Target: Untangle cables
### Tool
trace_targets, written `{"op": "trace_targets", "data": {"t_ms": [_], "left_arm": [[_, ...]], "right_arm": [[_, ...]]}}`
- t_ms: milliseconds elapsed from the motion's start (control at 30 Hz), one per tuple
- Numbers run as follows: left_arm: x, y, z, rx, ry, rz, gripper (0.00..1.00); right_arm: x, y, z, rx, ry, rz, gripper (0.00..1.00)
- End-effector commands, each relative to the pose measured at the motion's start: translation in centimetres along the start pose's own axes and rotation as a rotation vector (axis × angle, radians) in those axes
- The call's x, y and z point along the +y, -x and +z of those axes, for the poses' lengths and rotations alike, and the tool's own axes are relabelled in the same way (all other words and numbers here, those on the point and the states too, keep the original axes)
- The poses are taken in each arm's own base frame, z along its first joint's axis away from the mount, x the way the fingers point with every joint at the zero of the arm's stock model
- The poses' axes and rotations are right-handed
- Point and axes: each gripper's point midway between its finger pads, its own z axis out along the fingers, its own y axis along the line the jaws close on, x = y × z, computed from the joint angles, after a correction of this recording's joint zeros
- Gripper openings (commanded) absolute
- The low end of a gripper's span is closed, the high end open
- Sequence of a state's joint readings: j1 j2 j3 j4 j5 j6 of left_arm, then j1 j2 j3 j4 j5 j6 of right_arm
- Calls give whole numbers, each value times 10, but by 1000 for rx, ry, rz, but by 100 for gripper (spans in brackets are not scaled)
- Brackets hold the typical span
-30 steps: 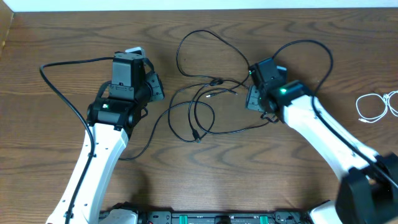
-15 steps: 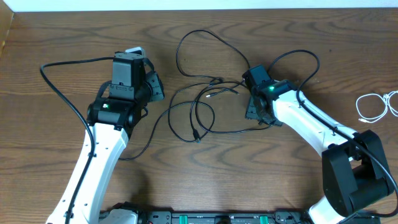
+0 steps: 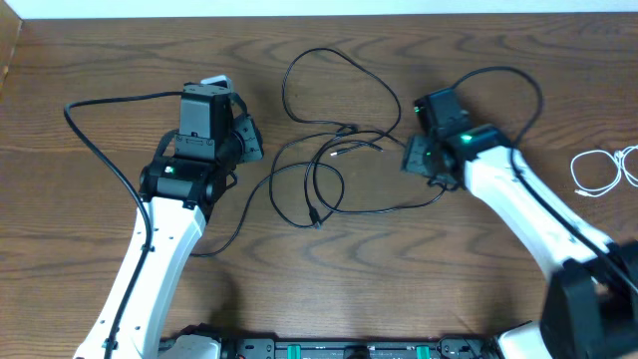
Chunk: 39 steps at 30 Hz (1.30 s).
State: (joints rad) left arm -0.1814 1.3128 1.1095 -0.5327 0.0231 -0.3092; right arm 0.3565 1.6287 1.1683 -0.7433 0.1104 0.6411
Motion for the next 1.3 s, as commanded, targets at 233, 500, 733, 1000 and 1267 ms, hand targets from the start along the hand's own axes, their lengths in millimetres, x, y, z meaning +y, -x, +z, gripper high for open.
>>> {"op": "trace_targets", "data": {"t_ms": [233, 500, 733, 1000, 1267], "left_arm": [[1, 3, -1, -9, 10, 14, 42], [2, 1, 3, 2, 14, 14, 41], [2, -1, 7, 13, 18, 15, 42], [2, -1, 7, 13, 18, 15, 41], [2, -1, 7, 14, 19, 15, 42]], "right_arm": [[-51, 0, -15, 12, -146, -15, 67], [-40, -37, 20, 129, -44, 25, 66], [-31, -55, 33, 173, 38, 54, 42], [-16, -45, 33, 141, 112, 59, 1], [19, 15, -8, 17, 356, 102, 1]]}}
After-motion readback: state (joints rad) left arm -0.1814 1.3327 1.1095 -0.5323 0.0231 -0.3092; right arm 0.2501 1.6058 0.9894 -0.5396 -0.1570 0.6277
